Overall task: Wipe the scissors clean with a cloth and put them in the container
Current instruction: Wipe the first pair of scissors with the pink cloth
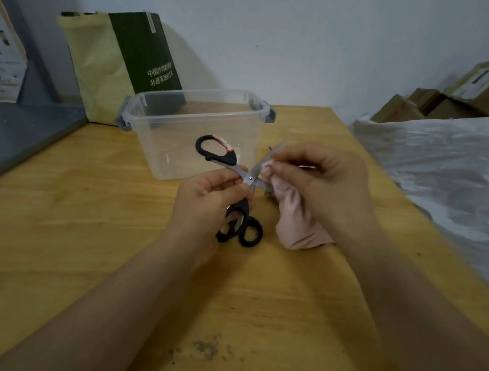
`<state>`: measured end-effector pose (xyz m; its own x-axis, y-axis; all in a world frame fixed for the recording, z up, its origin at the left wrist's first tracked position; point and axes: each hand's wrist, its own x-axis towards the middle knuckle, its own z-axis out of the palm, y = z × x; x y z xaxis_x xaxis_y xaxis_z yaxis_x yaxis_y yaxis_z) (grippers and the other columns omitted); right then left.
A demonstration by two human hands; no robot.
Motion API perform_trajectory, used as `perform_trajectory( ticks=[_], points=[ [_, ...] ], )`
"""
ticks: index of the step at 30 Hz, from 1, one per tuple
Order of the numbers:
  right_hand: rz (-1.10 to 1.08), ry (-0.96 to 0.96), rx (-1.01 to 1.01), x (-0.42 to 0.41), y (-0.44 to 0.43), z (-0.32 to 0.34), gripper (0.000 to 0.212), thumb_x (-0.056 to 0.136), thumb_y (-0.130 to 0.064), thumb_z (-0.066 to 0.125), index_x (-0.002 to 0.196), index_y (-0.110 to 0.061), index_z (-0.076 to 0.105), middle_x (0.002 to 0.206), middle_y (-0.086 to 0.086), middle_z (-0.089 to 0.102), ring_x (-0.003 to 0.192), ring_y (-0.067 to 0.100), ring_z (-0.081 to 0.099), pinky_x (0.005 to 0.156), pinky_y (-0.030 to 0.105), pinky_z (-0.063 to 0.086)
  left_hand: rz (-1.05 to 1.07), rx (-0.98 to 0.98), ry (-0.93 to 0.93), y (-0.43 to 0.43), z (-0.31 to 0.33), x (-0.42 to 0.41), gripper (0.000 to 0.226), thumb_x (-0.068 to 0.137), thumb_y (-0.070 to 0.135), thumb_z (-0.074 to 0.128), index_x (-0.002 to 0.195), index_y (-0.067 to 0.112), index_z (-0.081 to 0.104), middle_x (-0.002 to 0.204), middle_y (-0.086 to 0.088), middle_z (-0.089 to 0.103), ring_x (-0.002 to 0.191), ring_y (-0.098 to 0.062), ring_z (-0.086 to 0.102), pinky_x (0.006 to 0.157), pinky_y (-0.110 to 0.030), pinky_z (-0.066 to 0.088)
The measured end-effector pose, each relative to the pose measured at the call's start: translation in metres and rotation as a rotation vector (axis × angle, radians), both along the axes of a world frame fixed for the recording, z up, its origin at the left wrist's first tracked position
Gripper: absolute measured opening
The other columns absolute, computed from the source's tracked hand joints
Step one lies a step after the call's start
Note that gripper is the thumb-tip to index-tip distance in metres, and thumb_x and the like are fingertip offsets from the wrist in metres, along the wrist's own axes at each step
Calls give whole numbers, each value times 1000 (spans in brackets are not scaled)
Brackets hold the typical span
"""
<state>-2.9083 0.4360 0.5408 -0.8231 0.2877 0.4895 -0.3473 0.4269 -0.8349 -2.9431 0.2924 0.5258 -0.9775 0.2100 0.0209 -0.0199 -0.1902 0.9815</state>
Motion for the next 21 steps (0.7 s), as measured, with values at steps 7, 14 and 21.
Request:
perform_trajectory(
  ticks=[7, 14, 21],
  points=[
    [83, 18, 95, -11, -5, -21, 17, 77, -9, 75, 85, -23, 74, 89, -4, 72, 89, 10, 68, 85, 34, 55, 19, 87, -45, 1, -1, 2, 14, 84, -8, 59, 92, -2, 68, 74, -13, 70, 66, -17, 69, 65, -25, 59],
    [157, -43, 62, -14, -6, -26, 23, 72, -2, 76, 76, -24, 72, 79, -14, 69, 82, 1, 67, 77, 14, 52, 33, 144, -139, 1, 0, 2, 11, 84, -10, 57, 85, -4, 66, 65, -12, 68, 58, -16, 67, 63, -25, 59],
    [238, -150, -177, -12, -3, -21, 17, 73, 5, 74, 82, -8, 69, 78, 8, 72, 71, 15, 68, 70, 25, 57, 27, 186, -175, 4, -1, 3, 14, 83, -11, 59, 95, -7, 65, 74, -16, 68, 61, -17, 67, 60, -24, 58]
  ],
)
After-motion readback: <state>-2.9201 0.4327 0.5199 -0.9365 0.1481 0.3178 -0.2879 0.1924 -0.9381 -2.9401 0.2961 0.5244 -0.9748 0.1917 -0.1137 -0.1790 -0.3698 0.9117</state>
